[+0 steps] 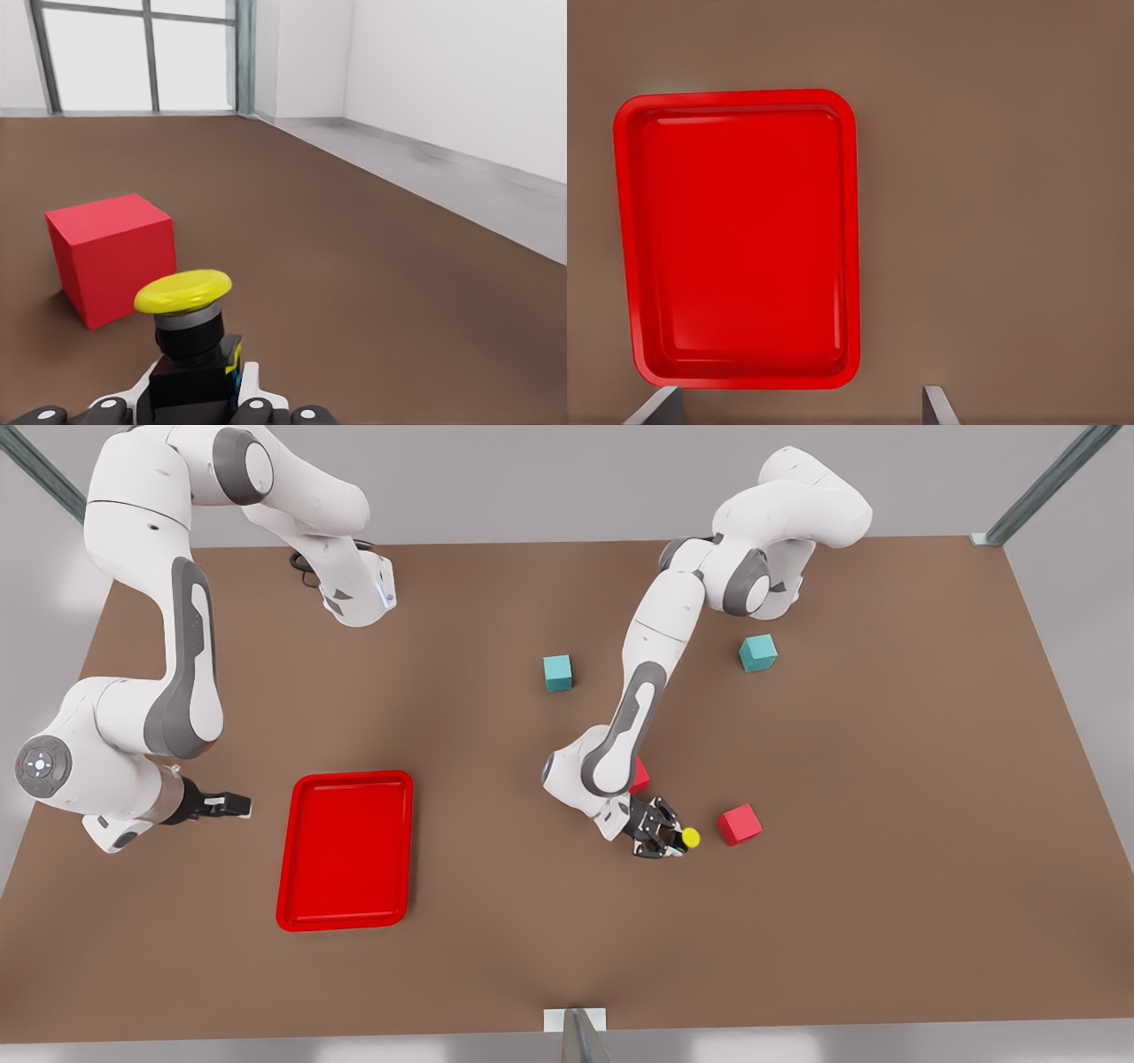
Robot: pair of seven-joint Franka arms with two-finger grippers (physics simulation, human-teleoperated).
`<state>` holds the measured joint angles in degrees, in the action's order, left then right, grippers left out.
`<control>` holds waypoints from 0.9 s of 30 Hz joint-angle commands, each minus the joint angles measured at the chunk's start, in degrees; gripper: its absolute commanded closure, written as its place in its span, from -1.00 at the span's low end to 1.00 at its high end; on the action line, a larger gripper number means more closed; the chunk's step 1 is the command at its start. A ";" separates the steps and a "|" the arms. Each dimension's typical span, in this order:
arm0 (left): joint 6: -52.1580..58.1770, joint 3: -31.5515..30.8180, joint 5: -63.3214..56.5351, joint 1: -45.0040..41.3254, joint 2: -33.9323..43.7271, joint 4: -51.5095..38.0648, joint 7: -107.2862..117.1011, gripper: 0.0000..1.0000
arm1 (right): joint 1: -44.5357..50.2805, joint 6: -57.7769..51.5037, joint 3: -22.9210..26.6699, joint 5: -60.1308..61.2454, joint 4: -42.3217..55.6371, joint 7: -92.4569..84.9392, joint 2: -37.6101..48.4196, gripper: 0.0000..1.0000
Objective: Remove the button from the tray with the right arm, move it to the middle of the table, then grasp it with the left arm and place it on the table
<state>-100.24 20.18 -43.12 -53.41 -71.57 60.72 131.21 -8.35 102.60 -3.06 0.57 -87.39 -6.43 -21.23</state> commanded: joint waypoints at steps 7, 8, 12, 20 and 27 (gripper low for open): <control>0.04 0.03 -0.30 -0.56 0.12 0.01 6.60 0.07 | 0.44 -0.12 -0.01 0.05 0.03 -0.08 0.23 -1.00; 0.04 0.03 -0.30 -0.56 0.03 0.01 6.60 -0.18 | 0.44 -0.12 -0.01 0.05 0.03 -0.08 0.23 -1.00; 0.13 0.03 -0.92 -0.82 0.12 0.01 6.43 -0.99 | 0.88 1.19 -0.01 -0.30 0.03 0.19 -2.32 -1.00; 2.85 -0.14 -1.09 -1.17 6.00 1.50 0.63 -1.00 | 0.97 -2.14 0.16 -4.26 -0.85 -0.08 1.72 -1.00; 6.11 -0.23 4.96 1.20 19.35 1.85 -22.56 -1.00 | 0.88 -0.82 0.08 -4.17 -2.96 0.10 4.10 -1.00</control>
<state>-96.16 19.87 -41.04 -52.50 -53.63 62.63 129.42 -7.52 101.59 -2.99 -3.66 -90.41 -6.34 -17.10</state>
